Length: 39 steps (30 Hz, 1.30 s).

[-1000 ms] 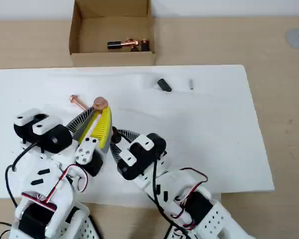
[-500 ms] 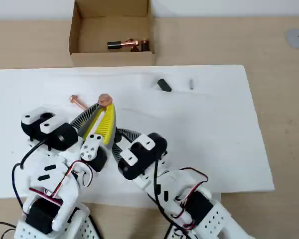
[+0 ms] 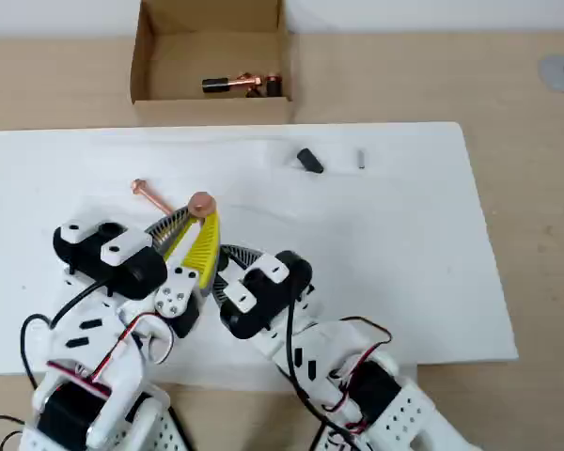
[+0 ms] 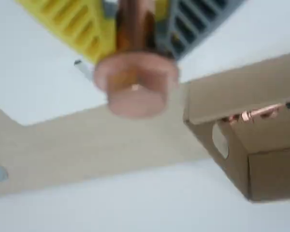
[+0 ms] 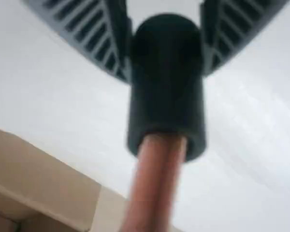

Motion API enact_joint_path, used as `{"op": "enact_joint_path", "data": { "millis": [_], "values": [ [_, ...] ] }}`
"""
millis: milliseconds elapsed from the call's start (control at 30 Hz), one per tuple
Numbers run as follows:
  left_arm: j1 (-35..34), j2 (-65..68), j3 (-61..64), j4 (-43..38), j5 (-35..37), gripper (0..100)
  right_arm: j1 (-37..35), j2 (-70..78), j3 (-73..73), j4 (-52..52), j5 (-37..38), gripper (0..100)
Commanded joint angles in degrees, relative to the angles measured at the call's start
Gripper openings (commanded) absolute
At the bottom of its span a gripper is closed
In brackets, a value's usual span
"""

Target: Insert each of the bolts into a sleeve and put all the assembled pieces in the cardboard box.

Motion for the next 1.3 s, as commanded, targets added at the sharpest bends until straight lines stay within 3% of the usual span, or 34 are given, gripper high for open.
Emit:
{"op": "enact_joint_path", "data": {
  "millis": [0,533,733,833,1100,1267],
  "values": [
    [0.2,0.1,-0.7,4.5,-0.4,12,1.3,-6.5,-0.2,-2.8,0.6,1.0],
    [0.1,0.2,-9.4,10.9,-0.3,16,6.3,-6.5,-0.2,-4.1,2.5,1.0],
    [-0.4,2.6,-13.9,14.2,0.0,16,14.9,-6.5,-0.2,-5.3,3.2,1.0],
    [-4.7,5.8,-15.6,14.3,2.6,16,16.6,-6.5,-0.2,-7.8,3.3,0.9],
    [-25.5,27.3,-19.1,17.0,3.4,16,21.1,-6.4,-0.6,-8.4,10.3,0.9],
    [-30.7,42.2,-21.1,16.8,3.3,16,21.2,-5.8,-3.1,-7.3,13.5,0.9]
  ]
}}
